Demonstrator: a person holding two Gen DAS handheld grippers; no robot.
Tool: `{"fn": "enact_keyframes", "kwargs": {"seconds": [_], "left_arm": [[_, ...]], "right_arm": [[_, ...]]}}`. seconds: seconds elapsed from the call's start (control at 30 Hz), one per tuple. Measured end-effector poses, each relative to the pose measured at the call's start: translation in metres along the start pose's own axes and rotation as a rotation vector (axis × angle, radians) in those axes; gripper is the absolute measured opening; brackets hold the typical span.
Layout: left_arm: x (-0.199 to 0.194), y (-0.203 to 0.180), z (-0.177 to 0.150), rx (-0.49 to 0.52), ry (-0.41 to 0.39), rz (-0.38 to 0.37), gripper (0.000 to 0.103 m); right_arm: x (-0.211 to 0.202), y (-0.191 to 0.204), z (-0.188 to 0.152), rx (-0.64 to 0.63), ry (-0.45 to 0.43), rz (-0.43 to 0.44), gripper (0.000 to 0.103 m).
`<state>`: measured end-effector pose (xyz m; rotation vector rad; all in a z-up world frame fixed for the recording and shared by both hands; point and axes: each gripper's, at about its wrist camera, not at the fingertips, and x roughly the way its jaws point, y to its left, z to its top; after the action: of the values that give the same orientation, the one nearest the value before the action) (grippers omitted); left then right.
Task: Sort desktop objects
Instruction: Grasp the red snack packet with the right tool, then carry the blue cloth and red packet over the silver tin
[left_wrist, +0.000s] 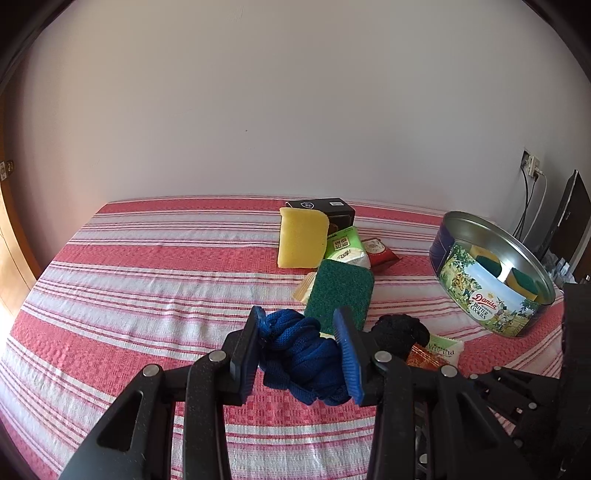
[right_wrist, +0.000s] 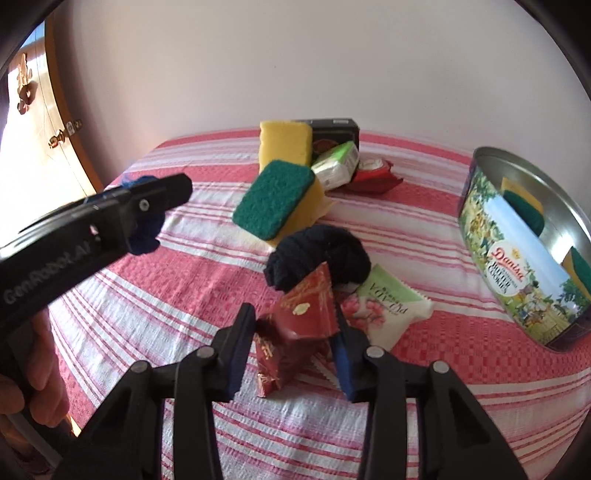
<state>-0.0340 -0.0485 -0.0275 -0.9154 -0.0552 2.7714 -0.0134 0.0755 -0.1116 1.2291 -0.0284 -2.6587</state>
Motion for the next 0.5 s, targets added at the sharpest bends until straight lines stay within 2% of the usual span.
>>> {"fn": "enact_keyframes", "kwargs": {"seconds": [0.03, 0.07, 0.2, 0.3, 0.4, 0.5], "left_arm": [[0.000, 0.000, -0.001, 0.000, -0.001, -0.001, 0.041], [0.000, 0.000, -0.001, 0.001, -0.002, -0.001, 0.041], [-0.001, 0.000, -0.002, -0.005, -0.002, -0.010, 0.041], [0.000, -0.003, -0.002, 0.001, -0.004, -0.019, 0.041], [0.000, -0.011, -0.001, 0.014, -0.007, -0.036, 0.041], [0.000, -0.022, 0.003, 0.035, -0.019, -0.055, 0.041]], "right_arm": [[0.003, -0.001, -0.001, 0.013, 0.005, 0.014, 0.032], [0.004, -0.002, -0.001, 0.021, 0.009, 0.015, 0.030], [-0.012, -0.001, 0.003, -0.017, -0.055, -0.065, 0.029], [-0.033, -0.007, 0.010, -0.006, -0.120, -0.061, 0.029], [-0.053, -0.013, 0.018, -0.012, -0.187, -0.140, 0.029], [-0.068, -0.026, 0.024, 0.006, -0.219, -0.178, 0.029]]}}
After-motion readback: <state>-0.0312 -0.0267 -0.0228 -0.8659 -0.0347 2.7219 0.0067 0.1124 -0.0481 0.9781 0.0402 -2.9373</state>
